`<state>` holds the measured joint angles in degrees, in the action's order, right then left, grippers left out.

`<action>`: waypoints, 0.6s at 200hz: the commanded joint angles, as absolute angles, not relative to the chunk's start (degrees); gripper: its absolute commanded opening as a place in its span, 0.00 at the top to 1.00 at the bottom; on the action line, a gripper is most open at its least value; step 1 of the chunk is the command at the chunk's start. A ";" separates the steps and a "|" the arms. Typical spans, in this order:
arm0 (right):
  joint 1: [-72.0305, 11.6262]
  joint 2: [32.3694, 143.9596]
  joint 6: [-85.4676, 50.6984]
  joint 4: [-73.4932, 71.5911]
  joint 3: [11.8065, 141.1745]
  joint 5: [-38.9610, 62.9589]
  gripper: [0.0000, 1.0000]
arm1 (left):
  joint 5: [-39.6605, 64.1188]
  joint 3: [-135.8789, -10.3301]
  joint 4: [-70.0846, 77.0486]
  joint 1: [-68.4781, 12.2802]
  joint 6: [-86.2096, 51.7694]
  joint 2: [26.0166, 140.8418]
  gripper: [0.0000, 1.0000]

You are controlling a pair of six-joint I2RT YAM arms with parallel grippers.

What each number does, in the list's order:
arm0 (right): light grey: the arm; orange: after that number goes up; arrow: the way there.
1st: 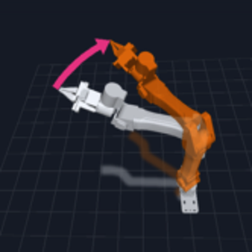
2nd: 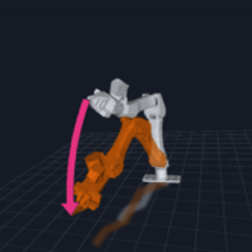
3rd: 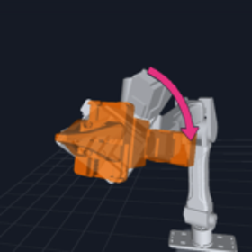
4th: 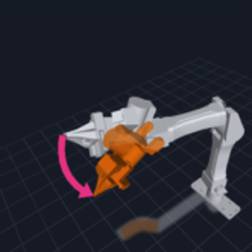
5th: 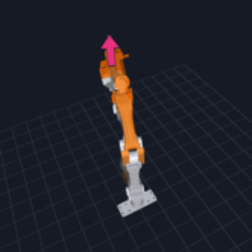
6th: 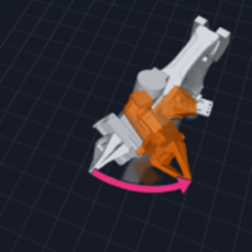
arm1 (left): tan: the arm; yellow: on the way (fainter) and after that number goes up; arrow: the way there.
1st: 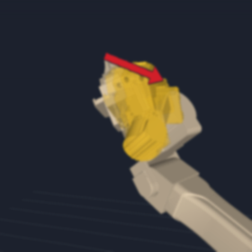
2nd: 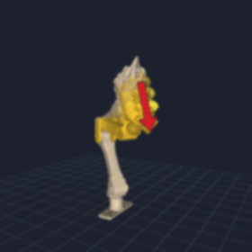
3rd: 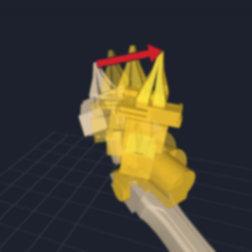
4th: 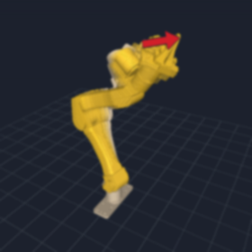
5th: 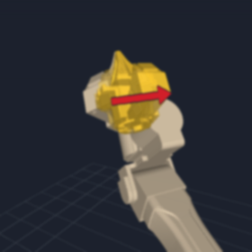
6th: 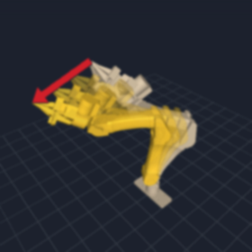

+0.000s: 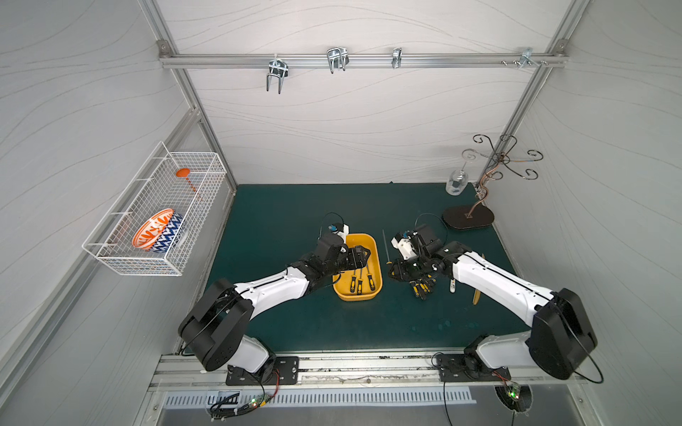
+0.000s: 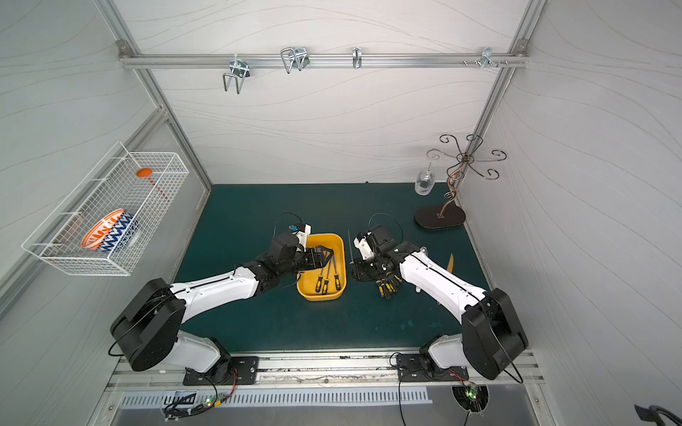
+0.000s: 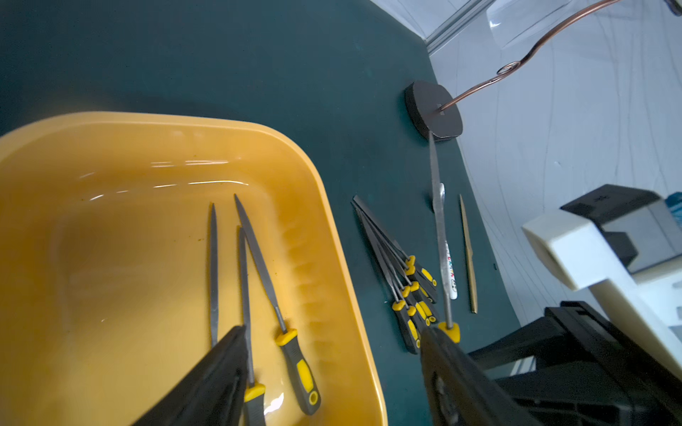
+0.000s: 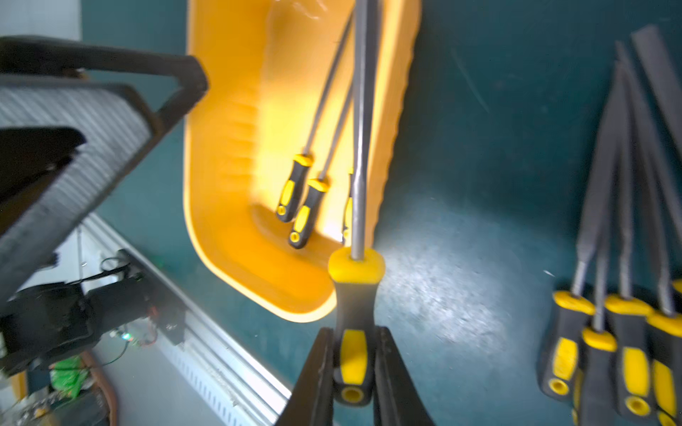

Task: Put the file tool into the storage box
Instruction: Pick up the file tool from the center of the board, then place the file tool in the storage box.

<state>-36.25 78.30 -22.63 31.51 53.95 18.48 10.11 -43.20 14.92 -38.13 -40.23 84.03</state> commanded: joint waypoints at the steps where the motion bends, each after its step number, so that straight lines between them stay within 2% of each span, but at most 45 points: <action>1: -36.85 78.66 -20.59 28.83 55.43 26.06 0.91 | 13.30 -46.45 20.21 -38.03 -41.61 84.15 0.23; 62: -39.38 80.83 -20.13 28.37 59.14 29.09 0.90 | 15.20 -46.81 23.27 -38.05 -43.58 86.56 0.23; 79: -39.94 81.18 -20.21 28.57 59.32 28.79 0.90 | 15.29 -46.75 23.43 -38.05 -43.68 86.88 0.28; 88: -39.94 81.13 -20.17 28.55 59.33 28.83 0.89 | 15.28 -46.52 23.48 -38.01 -43.84 87.05 0.40; 107: -39.99 81.12 -20.08 28.66 59.41 28.53 0.89 | 15.21 -45.99 23.64 -38.05 -43.93 87.42 0.81; 120: -39.95 81.19 -20.14 28.83 59.41 28.31 0.89 | 15.11 -45.70 23.31 -38.00 -43.63 87.45 1.00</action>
